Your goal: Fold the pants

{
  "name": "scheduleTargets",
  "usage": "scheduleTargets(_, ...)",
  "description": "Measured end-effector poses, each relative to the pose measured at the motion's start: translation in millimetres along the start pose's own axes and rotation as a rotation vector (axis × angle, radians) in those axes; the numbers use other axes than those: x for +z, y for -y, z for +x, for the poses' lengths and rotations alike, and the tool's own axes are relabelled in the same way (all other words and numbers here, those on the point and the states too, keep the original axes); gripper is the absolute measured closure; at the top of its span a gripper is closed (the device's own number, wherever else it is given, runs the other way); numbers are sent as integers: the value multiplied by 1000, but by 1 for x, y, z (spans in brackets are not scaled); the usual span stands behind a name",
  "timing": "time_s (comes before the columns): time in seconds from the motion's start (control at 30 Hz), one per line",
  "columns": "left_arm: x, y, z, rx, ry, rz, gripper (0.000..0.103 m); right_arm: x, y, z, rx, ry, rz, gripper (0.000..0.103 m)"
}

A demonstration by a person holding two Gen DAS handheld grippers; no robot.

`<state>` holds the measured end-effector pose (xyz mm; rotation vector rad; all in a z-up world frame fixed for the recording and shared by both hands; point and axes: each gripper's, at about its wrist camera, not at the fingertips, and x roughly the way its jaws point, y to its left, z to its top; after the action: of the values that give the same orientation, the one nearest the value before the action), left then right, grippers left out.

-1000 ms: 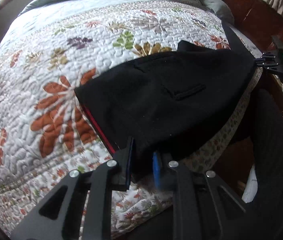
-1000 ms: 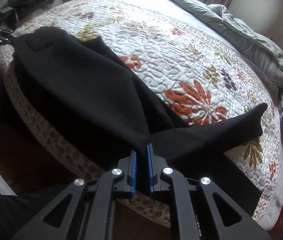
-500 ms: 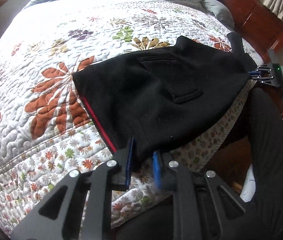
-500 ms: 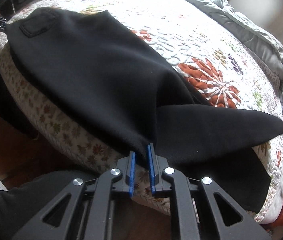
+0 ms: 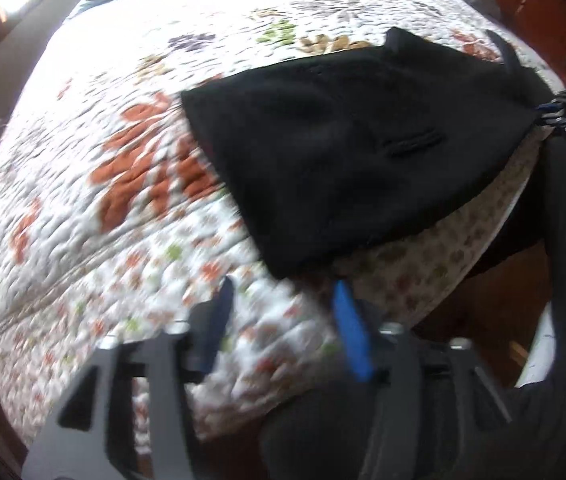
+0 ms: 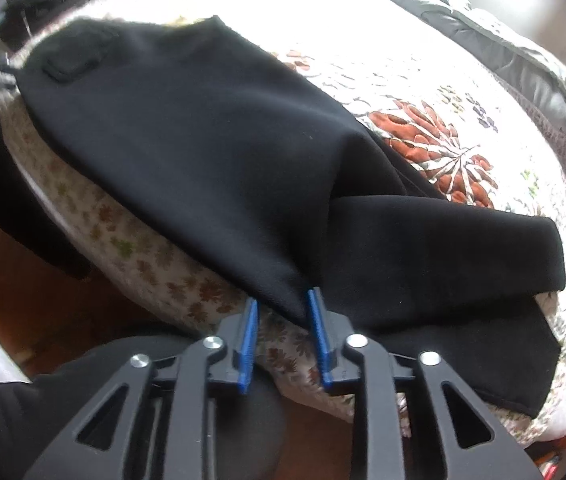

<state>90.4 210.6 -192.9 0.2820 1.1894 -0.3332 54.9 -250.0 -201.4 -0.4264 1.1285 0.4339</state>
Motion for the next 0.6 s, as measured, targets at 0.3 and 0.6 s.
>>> scheduleTargets(0.3,9,31,-73,14,282,-192,10,9,17,-5,134,55,193,75)
scheduleTargets(0.6,124,188,0,-207,339,-53,9,6,159,-45,190,200,620,52)
